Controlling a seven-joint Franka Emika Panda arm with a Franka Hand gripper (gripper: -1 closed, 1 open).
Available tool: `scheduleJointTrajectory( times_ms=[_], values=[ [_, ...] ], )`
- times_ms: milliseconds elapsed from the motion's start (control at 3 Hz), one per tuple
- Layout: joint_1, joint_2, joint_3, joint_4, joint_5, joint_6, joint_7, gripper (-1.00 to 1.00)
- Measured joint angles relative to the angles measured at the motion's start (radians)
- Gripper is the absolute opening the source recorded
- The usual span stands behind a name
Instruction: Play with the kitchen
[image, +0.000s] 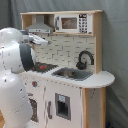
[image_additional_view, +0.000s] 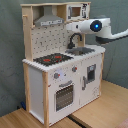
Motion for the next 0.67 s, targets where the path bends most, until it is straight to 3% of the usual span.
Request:
scheduleJointTrajectory(
  times_ms=[333,667],
  values=[
    [0.0,-0.038,0.009,-0.049,0.055,-0.052,0.085,1.0],
    [0.0,-0.068,0.015,-0.067,0.126,-0.11,0.145,1.0]
  ],
)
